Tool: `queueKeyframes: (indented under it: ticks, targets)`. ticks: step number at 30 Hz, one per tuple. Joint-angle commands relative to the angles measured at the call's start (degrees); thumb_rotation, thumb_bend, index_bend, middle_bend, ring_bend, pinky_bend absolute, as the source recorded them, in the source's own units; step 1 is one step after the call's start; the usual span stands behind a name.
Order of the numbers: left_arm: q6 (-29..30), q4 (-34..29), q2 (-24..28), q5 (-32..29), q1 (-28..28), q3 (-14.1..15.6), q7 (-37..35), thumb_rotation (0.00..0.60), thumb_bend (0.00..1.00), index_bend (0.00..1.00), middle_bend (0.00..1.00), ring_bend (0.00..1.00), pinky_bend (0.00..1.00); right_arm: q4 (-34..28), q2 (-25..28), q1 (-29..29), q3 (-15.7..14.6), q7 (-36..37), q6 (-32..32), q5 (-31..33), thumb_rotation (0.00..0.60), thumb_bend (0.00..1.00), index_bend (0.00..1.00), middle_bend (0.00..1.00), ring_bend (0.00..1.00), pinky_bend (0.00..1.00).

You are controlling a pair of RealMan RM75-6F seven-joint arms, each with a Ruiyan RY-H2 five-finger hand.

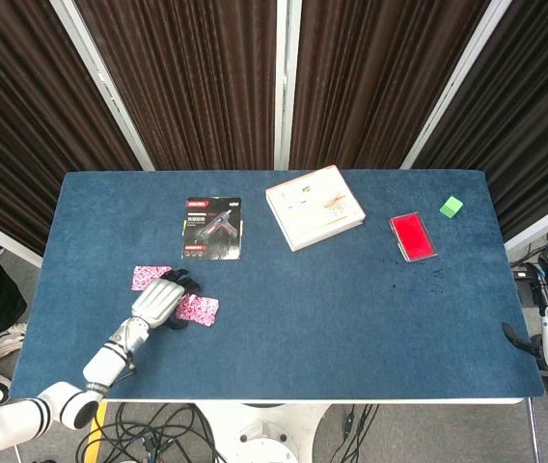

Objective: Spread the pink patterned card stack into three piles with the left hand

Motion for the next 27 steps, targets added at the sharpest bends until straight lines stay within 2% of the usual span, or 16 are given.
queueKeyframes:
  ticks: [1, 14, 27]
  targets:
    - [0.04, 0.34, -0.22, 0.02, -0.06, -0.06, -0.27, 0.6, 0.15, 0.31, 0.29, 0.1, 0.18, 0.02, 0.01, 0.06, 0.02, -0.03, -0.17, 0.16, 0.6, 0.13, 0.02, 0.0, 0.0, 0.0]
    - [-0.1, 0.92, -0.74, 0.36, -0.18, 0.15, -2.46, 0.6, 0.16, 0.34, 0.34, 0.1, 0.18, -0.09, 0.05, 0.12, 0.06, -0.15, -0.39, 0.48, 0.6, 0.13, 0.02, 0.0, 0.0, 0.0]
    - [-0.43, 1.54, -1.17, 0.62, -0.75, -0.02, -3.48, 0.6, 0.16, 0.34, 0.34, 0.1, 0.18, 0.0, 0.17, 0.3, 0.05, 0.11, -0.86, 0.66, 0.6, 0.13, 0.02, 0.0, 0.0, 0.0]
